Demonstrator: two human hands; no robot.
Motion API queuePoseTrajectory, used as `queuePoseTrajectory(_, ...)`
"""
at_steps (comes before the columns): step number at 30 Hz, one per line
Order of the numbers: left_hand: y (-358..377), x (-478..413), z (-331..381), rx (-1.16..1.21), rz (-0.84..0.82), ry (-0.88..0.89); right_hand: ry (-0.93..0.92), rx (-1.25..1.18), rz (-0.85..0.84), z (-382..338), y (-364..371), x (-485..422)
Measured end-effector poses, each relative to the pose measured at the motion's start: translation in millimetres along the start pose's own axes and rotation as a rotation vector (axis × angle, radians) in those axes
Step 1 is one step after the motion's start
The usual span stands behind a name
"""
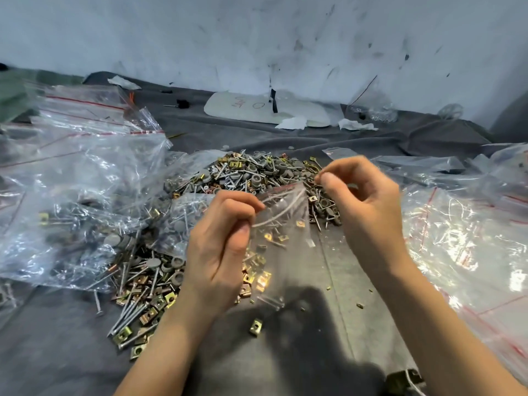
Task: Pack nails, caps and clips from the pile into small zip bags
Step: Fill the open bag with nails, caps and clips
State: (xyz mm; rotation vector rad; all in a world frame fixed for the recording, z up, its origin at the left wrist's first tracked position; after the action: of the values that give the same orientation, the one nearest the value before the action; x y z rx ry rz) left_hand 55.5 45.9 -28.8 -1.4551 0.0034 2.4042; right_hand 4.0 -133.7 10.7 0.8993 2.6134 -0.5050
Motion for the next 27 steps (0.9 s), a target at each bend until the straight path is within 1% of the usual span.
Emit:
queuePoseTrajectory(1,-1.9,-1.0,-0.9,-0.003,0.018,-0.009,0.015,0.158,-0.045,12.2,3.7,-3.1)
queuePoseTrajectory(3,-5.5,-1.9,-4.0,-0.008,0.046,-0.039,0.059,0.492,-0.245,42.4,21.4,-1.7)
queuePoseTrajectory(5,-8.3,-1.0,-8.9,0.000,0.071,-0.095,0.073,0.718,-0.423,67.3,38.2,7.4)
queuePoseTrajectory(6,-8.3,-1.4,-10.6,0.000,0.083,-0.117,0.048,0.785,-0.458,73.3,42.0,9.4)
queuePoseTrajectory(8,-10.0,-1.3,-14.2,0.002,0.099,-0.148,-0.053,0.880,-0.449,72.7,49.2,10.0)
queuePoseTrajectory(10,-10.2,-1.3,-15.5,0.015,0.104,-0.170,-0.100,0.939,-0.458,69.8,51.9,9.8)
queuePoseTrajectory(14,-9.8,1.7,-15.9,0.027,0.094,-0.192,-0.158,1.090,-0.568,68.0,49.5,10.7)
queuePoseTrajectory(17,-9.6,3.5,-16.3,0.025,0.090,-0.199,-0.079,1.185,-0.681,67.5,37.2,9.3)
queuePoseTrajectory(18,-9.5,3.9,-16.5,0.025,0.090,-0.208,-0.045,1.195,-0.694,64.7,30.4,8.2)
queuePoseTrajectory(19,-9.3,4.6,-16.9,0.019,0.091,-0.216,-0.023,1.169,-0.674,59.3,23.0,5.5)
queuePoseTrajectory(20,-9.5,4.8,-17.2,0.012,0.093,-0.218,-0.004,1.084,-0.607,49.8,14.0,0.7)
queuePoseTrajectory(21,-9.3,4.8,-16.8,0.001,0.095,-0.213,0.034,0.943,-0.520,37.4,5.1,-5.0)
queuePoseTrajectory(23,-9.4,4.8,-14.9,-0.019,0.091,-0.189,0.115,0.544,-0.380,4.4,-5.7,-15.6)
queuePoseTrajectory(24,-9.2,4.5,-13.5,-0.025,0.078,-0.171,0.127,0.359,-0.350,-14.0,-6.1,-18.5)
queuePoseTrajectory(25,-9.2,3.2,-12.1,-0.027,0.063,-0.147,0.112,0.228,-0.352,-31.8,-3.8,-20.8)
queuePoseTrajectory(27,-10.7,0.6,-7.9,-0.007,0.038,-0.100,0.042,0.108,-0.428,-61.2,8.0,-19.2)
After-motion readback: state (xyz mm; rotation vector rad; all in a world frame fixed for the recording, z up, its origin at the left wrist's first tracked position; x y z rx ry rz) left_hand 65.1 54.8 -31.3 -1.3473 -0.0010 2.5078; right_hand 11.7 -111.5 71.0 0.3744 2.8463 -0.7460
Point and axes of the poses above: each hand's wrist, its own x-axis away from the middle knuckle, its own y-axis out of the palm, z = x × y, the point moved 4 cm from there along -x, towards the middle knuckle, and after that the axes turned 9 degrees about y, right-handed, at the moved point
